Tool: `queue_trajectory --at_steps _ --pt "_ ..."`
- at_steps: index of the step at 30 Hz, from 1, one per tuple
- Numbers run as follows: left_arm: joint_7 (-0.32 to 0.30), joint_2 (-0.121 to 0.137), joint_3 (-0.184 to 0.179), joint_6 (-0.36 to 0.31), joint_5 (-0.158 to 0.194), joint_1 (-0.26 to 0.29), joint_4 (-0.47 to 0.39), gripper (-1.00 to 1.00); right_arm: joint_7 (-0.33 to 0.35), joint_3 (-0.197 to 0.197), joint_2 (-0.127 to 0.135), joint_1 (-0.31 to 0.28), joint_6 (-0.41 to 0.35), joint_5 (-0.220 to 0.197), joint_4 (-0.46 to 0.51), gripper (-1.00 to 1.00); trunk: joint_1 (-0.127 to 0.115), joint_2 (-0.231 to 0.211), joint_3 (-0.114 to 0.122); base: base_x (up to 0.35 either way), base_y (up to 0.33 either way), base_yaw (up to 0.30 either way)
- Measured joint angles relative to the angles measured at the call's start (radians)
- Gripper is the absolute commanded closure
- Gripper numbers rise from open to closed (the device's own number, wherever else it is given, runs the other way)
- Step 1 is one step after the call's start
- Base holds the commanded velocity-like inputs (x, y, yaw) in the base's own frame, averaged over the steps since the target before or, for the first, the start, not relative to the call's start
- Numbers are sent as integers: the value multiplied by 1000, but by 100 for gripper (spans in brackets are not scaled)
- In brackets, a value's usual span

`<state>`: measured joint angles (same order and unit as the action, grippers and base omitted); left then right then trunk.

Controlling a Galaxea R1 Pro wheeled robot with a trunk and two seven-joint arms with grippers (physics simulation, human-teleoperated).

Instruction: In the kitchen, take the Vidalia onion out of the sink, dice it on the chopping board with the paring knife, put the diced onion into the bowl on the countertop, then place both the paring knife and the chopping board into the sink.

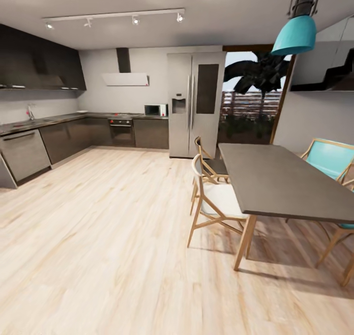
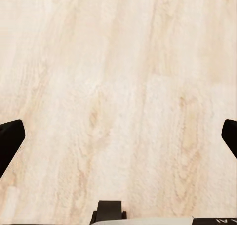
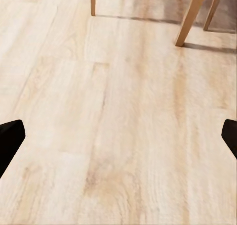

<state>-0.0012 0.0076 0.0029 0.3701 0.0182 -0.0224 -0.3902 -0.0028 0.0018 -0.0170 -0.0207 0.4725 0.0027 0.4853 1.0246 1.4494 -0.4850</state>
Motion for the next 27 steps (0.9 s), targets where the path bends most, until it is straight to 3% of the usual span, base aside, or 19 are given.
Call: queue_trajectory --at_steps 13,27 --pt "0 0 0 0 0 0 -1 -100 0 2 0 0 0 0 0 -100 0 0 -5 138 111 255" --pt "1 0 0 0 0 0 -1 -100 0 2 0 0 0 0 0 -100 0 0 -9 291 71 255"
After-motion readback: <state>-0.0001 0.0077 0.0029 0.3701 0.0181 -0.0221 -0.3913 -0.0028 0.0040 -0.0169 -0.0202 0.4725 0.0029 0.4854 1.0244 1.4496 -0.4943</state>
